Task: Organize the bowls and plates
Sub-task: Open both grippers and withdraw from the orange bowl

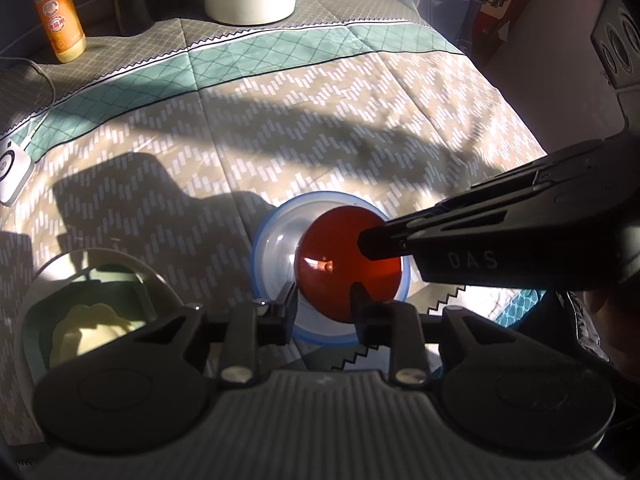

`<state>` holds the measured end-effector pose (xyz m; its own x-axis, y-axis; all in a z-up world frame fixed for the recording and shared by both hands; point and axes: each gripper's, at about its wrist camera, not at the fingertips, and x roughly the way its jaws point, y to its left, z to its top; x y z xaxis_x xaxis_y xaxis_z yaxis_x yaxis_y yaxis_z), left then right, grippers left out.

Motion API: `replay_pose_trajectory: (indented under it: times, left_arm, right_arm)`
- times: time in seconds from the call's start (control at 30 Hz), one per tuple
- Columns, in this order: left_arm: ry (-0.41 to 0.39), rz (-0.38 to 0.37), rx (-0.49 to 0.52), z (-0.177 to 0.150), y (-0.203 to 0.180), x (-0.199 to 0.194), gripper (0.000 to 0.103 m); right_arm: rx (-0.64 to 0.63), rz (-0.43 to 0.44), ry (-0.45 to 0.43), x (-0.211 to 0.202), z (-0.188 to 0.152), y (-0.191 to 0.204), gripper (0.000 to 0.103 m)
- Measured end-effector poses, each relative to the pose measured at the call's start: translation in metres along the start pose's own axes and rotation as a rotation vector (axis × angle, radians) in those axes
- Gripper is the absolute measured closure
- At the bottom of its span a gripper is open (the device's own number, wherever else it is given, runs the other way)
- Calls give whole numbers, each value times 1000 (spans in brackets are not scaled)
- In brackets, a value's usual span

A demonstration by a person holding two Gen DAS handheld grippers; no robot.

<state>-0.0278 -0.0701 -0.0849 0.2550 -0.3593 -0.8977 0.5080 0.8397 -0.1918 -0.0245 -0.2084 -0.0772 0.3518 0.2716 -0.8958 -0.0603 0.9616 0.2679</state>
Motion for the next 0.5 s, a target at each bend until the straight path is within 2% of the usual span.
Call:
replay_pose_trajectory:
  times: [0.07, 0.13, 0.2, 0.27, 0.33, 0.4, 0.47, 0.5]
  left_arm:
    - [-7, -8, 1, 0, 0, -1, 63]
    - [-23, -8, 7, 0, -2, -4, 56]
    - [-39, -5, 9, 1, -3, -8, 41]
    - [-57, -7, 5, 0, -2, -12, 38]
    - [-75, -17, -6, 0, 0, -18, 35]
    - [-108, -17, -19, -1, 2, -27, 21]
    - [-144, -9, -24, -2, 4, -35, 14]
    - [-164, -1, -28, -2, 6, -40, 13]
  right_arm:
    - [8, 7, 6, 2, 0, -1, 94]
    - [21, 22, 11, 2, 0, -3, 89]
    - [33, 32, -5, 0, 0, -3, 67]
    - [30, 31, -23, -3, 0, -3, 60]
    - [37, 37, -31, -6, 1, -5, 59]
    - [48, 45, -40, -11, 3, -7, 53]
    - [51, 50, -61, -17, 4, -8, 44]
    - [50, 52, -74, -20, 4, -8, 39]
